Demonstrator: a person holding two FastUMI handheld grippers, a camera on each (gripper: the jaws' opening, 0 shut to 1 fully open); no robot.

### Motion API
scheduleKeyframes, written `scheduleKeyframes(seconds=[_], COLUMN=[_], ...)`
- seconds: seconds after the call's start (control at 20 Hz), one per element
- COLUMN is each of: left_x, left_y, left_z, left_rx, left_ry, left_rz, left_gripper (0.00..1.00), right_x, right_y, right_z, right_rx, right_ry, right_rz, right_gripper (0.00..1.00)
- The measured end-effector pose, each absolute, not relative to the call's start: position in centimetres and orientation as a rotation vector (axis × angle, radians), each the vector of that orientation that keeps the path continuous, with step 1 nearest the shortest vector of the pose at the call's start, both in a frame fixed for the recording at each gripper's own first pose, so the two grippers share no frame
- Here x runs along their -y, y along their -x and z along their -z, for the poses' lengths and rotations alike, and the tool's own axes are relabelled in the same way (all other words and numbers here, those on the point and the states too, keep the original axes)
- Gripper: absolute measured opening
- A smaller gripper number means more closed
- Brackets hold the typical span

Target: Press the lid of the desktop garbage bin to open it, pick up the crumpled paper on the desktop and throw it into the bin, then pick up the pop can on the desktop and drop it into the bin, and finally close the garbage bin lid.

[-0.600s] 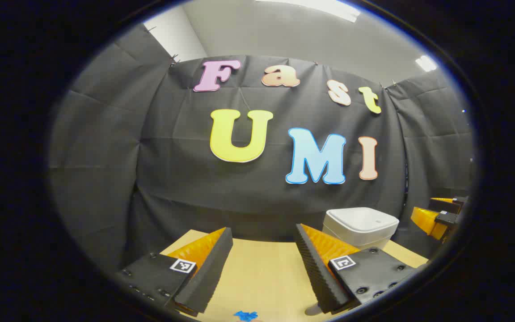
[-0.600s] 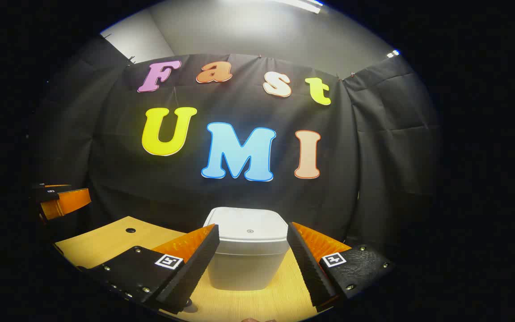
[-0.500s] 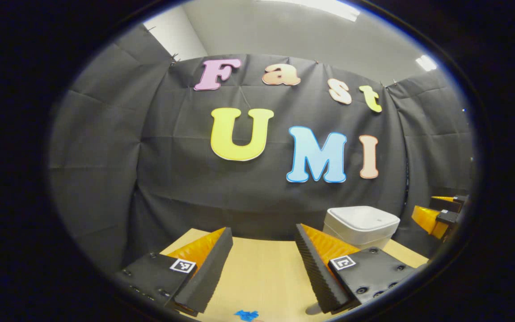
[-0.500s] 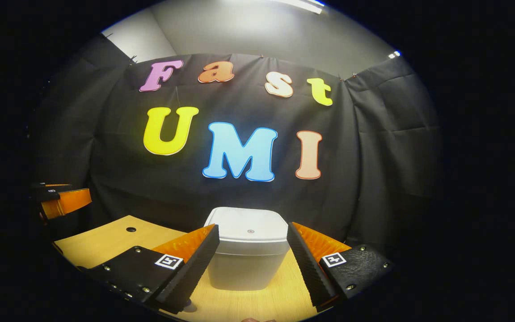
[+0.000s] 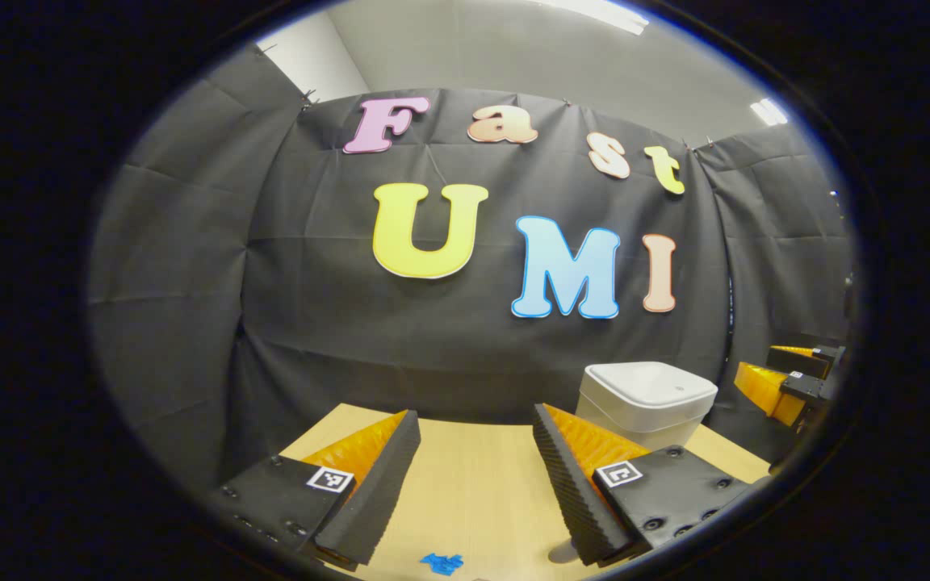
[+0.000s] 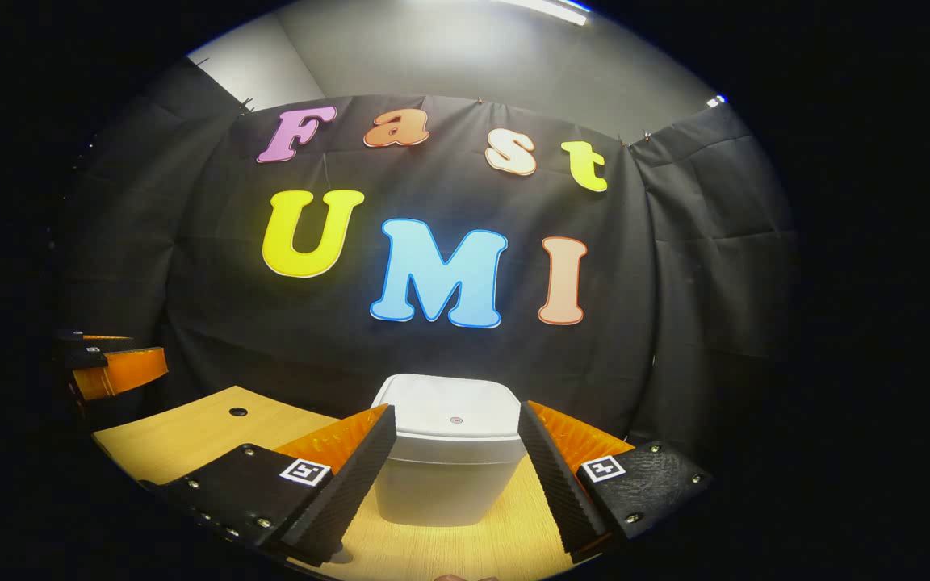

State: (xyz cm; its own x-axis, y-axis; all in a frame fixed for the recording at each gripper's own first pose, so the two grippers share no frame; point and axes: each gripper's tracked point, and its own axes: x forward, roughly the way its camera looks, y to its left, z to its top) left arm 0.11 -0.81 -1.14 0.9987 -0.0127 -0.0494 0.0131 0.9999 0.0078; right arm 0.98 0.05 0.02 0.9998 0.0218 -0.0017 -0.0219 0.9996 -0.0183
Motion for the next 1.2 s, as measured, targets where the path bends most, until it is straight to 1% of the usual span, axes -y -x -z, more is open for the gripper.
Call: scheduleKeyframes(seconds=[0.05, 0.1, 0.45, 0.5, 0.55, 0.6, 0.75, 0.8, 0.95, 1.0, 1.05, 1.1, 1.2], left_x=[0.9, 0.9, 1.1, 1.2, 1.3, 1.3, 1.2, 1.1, 0.8, 0.8, 0.8, 0.8, 0.7], left_y=[-0.2, -0.1, -0.3, -0.4, -0.5, -0.4, -0.4, -0.4, -0.5, -0.5, -0.4, -0.4, -0.3], left_z=[1.1, 1.1, 1.2, 1.2, 1.2, 1.4, 1.5, 1.5, 1.7, 1.8, 1.9, 1.8, 1.9], left_rx=[-0.049, -0.050, -0.049, -0.051, -0.053, -0.054, -0.057, -0.057, -0.064, -0.064, -0.064, -0.063, -0.063], left_ry=[-0.009, -0.011, -0.016, -0.013, -0.010, -0.006, 0.001, 0.004, 0.011, 0.013, 0.015, 0.016, 0.019], left_rz=[0.014, 0.014, 0.014, 0.015, 0.016, 0.016, 0.012, 0.009, 0.002, 0.000, -0.001, -0.003, -0.004], left_gripper=[1.00, 0.93, 0.93, 1.00, 1.00, 1.00, 1.00, 1.00, 1.00, 1.00, 1.00, 1.00, 1.00], right_x=[-0.1, -0.1, -0.5, -0.3, -0.6, -0.6, -0.5, -0.9, -1.5, -1.1, 0.2, -0.1, -1.2], right_y=[-1.1, -1.3, -3.0, -3.3, -3.5, -3.6, -4.6, -4.8, -5.1, -4.9, -5.8, -5.8, -5.8], right_z=[0.1, 0.1, 0.1, -0.2, -0.1, -0.2, 0.2, 0.1, 0.9, 0.9, 1.0, 0.2, 0.8], right_rx=[-0.003, -0.005, -0.007, -0.007, -0.007, -0.006, -0.021, -0.030, -0.051, -0.054, -0.044, -0.033, -0.043], right_ry=[0.017, 0.015, 0.009, 0.016, 0.020, 0.024, 0.019, 0.008, 0.002, 0.019, 0.025, 0.018, 0.003], right_rz=[-0.021, -0.021, -0.028, -0.019, -0.029, -0.024, -0.021, -0.035, -0.062, -0.040, 0.007, -0.011, -0.039], right_gripper=[0.97, 0.97, 0.96, 0.90, 0.93, 0.76, 0.72, 0.48, 0.48, 0.48, 0.36, 0.08, 0.08])
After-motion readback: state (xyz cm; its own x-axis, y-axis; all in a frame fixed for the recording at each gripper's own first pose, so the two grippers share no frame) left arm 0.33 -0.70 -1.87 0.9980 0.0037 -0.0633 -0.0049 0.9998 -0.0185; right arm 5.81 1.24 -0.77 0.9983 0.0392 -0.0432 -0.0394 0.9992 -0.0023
